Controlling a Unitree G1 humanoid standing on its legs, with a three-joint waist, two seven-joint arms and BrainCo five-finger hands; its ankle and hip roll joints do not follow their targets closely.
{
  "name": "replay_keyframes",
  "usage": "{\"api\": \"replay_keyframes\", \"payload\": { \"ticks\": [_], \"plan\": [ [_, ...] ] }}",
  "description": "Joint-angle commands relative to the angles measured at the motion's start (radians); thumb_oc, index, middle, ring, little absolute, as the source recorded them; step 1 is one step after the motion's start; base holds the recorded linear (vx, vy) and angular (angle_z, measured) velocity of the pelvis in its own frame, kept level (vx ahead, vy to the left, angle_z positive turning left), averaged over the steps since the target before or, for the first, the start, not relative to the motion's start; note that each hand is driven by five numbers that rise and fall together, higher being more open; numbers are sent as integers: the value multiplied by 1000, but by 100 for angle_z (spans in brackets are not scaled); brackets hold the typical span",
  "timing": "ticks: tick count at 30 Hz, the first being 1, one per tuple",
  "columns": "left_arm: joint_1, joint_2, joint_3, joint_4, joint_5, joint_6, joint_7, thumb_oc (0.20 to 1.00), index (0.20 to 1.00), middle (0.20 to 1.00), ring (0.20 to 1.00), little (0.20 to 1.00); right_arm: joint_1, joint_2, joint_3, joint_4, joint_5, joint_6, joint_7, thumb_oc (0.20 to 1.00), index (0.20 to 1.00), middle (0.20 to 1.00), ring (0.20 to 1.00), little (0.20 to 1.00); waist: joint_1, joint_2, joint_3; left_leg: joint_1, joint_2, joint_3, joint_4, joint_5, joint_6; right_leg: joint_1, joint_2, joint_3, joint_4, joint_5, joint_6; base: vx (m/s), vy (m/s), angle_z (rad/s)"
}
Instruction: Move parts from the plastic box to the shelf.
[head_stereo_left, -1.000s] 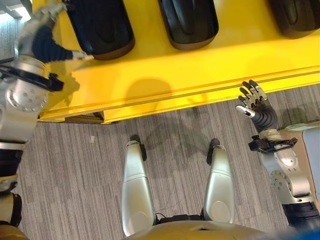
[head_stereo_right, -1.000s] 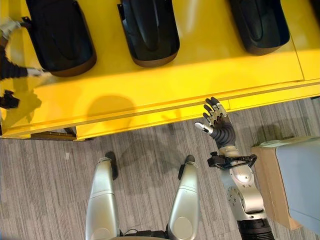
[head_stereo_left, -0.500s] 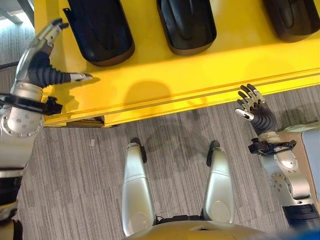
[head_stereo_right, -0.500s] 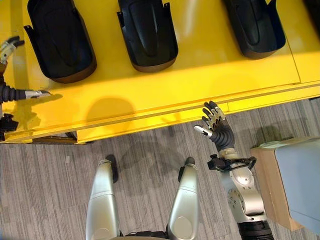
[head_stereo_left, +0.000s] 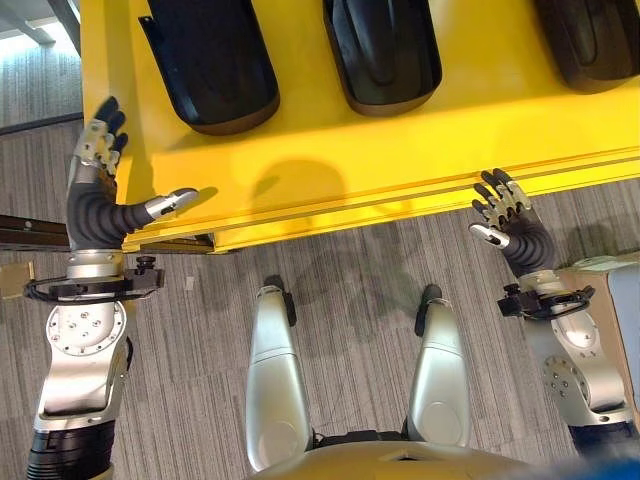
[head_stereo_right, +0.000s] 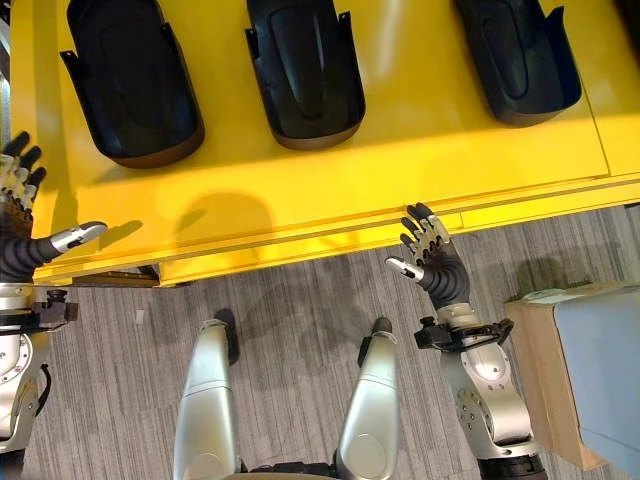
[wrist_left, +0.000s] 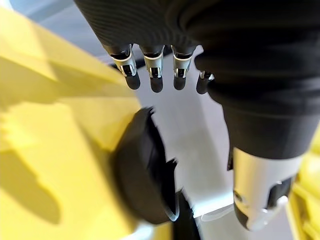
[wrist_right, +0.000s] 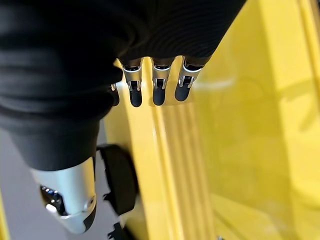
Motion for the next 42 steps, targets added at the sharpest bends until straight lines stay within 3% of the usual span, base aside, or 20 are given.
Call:
{"api": "replay_keyframes", "payload": {
  "ticks": [1,14,22,33,42],
  "plan": [
    [-59,6,-30,-81,-46,-108,68,1000,1000,1000,1000,1000,-53,25,-34,-58,35,-114,-32,1000,1000,1000,1000,1000,-1,-8,-27,40,-2,5,-39,-9,24,-4,-7,-7,119,-96,-93,-1,-13,4],
    [-332,-66,-246,-90,-122,-153,107,1000,1000,1000,1000,1000,-81,28,10,-31,20,-144,-102,1000,1000,1000,1000,1000,-33,-23,-17,66,11,12,-60,3,19,0,-4,-1,113,-88,-89,0,0,0],
    [-598,-98,-402,53,-112,-144,188,1000,1000,1000,1000,1000,-122,14,42,-4,21,-149,-140,1000,1000,1000,1000,1000,-69,-31,-17,79,22,17,-64,9,14,-4,2,11,118,-89,-88,1,-8,-3],
    [-776,-127,-467,271,-136,-129,282,1000,1000,1000,1000,1000,-144,4,68,25,16,-148,-169,1000,1000,1000,1000,1000,-92,-27,-19,76,31,20,-60,13,10,-14,8,19,127,-90,-87,2,-1,-1],
    [-820,-147,-486,358,-172,-123,307,1000,1000,1000,1000,1000,-159,8,76,45,18,-149,-192,1000,1000,1000,1000,1000,-101,-27,-22,70,33,22,-57,15,10,-26,11,25,133,-91,-88,3,0,-1]
  ]
}}
